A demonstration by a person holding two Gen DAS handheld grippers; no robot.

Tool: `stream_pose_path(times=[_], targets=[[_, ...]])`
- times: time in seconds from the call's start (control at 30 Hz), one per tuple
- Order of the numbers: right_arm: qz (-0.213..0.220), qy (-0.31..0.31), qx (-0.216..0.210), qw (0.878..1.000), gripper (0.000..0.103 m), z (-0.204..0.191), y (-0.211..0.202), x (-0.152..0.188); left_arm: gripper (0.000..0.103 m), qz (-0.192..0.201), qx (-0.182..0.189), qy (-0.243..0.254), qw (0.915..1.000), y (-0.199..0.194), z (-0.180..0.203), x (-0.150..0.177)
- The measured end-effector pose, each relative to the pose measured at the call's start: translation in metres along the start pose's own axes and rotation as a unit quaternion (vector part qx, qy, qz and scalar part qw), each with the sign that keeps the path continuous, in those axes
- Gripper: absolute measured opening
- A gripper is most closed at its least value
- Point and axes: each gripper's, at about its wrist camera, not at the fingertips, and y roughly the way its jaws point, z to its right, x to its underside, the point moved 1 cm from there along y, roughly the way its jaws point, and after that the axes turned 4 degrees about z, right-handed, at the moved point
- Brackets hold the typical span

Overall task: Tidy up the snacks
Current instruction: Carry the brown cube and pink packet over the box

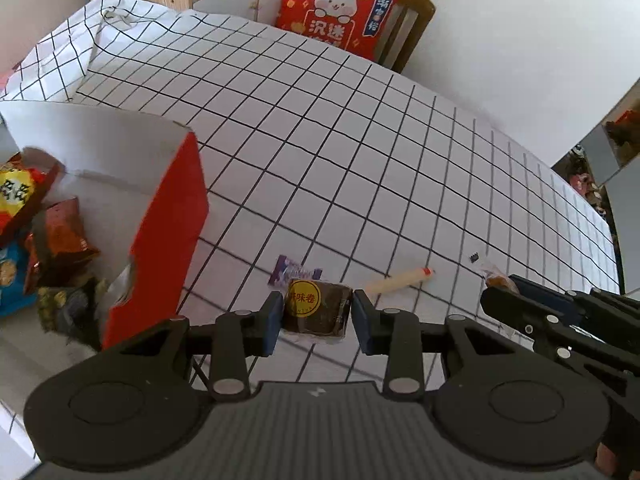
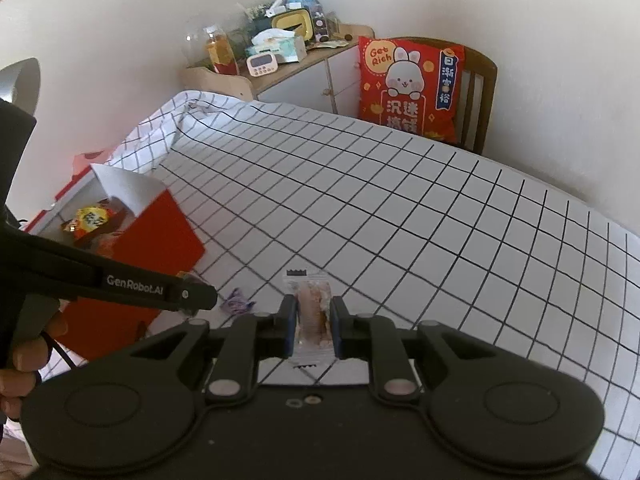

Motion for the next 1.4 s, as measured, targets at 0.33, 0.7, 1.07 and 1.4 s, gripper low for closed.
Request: stream_pose_path(times=[0.33, 0.7, 1.07, 1.4], targets=[[0.009, 0.008, -0.014, 1.0, 0.015, -0.034, -0.038, 0.007, 0.036, 0.005, 0.022, 0.011, 0.9997, -0.055, -0.019, 0.026], [0.015, 0.012, -0.034, 0.999, 0.015, -0.082, -0.062, 0.012, 0.036, 0.006, 0.033, 0.015, 0.9993, -0.1, -0.056, 0.038], [0.01, -0.003, -0.048, 0.999, 0.015, -0.142, -0.047, 0.008, 0.036, 0.019, 0.028, 0.001, 0.9994, -0.122, -0.113, 0.034], [0.008, -0.018, -0.043, 0.999, 0.015, -0.189, -0.014, -0.004, 0.036, 0.031, -0.006, -0.027, 0.9992, -0.122, -0.183, 0.017]])
